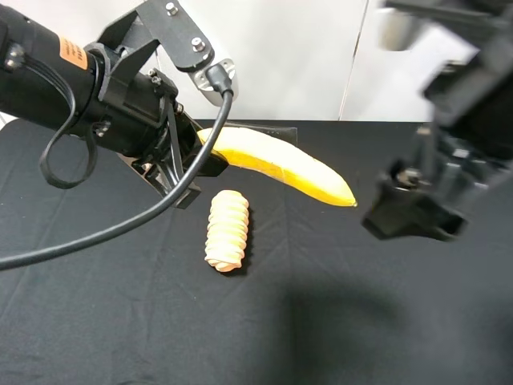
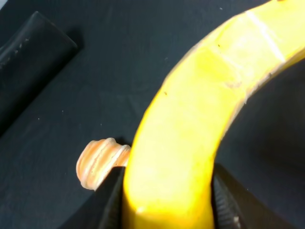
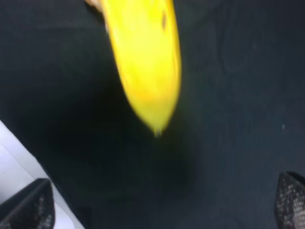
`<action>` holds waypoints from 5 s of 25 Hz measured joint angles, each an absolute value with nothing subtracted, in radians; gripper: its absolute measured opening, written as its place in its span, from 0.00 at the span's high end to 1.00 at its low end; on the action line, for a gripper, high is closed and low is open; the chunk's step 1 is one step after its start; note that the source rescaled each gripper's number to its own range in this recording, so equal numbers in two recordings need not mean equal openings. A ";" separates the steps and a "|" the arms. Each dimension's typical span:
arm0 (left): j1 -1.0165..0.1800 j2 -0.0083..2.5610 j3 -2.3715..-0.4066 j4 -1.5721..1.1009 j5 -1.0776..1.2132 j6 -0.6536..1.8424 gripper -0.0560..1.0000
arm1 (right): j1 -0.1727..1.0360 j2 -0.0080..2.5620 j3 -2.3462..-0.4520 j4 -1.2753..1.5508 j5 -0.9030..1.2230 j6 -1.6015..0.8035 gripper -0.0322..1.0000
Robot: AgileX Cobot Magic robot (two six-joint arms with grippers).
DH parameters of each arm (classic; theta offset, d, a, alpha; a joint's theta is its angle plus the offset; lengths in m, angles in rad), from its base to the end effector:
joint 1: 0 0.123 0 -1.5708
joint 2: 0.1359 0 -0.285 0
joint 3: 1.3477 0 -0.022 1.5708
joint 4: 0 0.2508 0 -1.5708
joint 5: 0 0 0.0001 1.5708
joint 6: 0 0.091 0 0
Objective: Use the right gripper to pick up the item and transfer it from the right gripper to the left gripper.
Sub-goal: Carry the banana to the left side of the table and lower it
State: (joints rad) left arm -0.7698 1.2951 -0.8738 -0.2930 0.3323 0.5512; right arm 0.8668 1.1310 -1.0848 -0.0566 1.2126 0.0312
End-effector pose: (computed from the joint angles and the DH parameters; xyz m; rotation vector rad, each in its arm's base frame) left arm 0.1924 -0.1985 0.2886 1.1647 1.9216 -0.3754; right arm 0.1329 0.1491 0.3435 -1.1283 2.5107 0.1710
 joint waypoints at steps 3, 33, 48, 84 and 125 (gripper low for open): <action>-0.770 1.295 -0.874 -0.293 0.332 0.551 0.94 | 0.867 1.011 -1.023 -0.058 1.213 0.041 0.00; -0.770 1.295 -0.874 -0.293 0.330 0.551 0.94 | 0.867 0.080 -0.492 -0.073 1.032 0.044 0.00; -0.770 1.295 -0.874 -0.293 0.330 0.551 0.94 | 0.833 0.080 -0.489 -0.073 1.029 0.044 0.00; -0.569 1.296 -1.125 0.217 0.530 -0.077 0.94 | 0.158 -0.006 -0.489 -0.073 1.027 0.044 0.00; -0.223 1.679 -0.837 0.232 0.318 -0.174 0.94 | 0.158 -0.006 -0.489 -0.073 1.027 0.044 0.00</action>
State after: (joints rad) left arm -0.2234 1.6785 -0.8372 0.2316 0.3176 -0.1737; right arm 0.1578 -0.0063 -0.4890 -0.0726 1.0265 0.0437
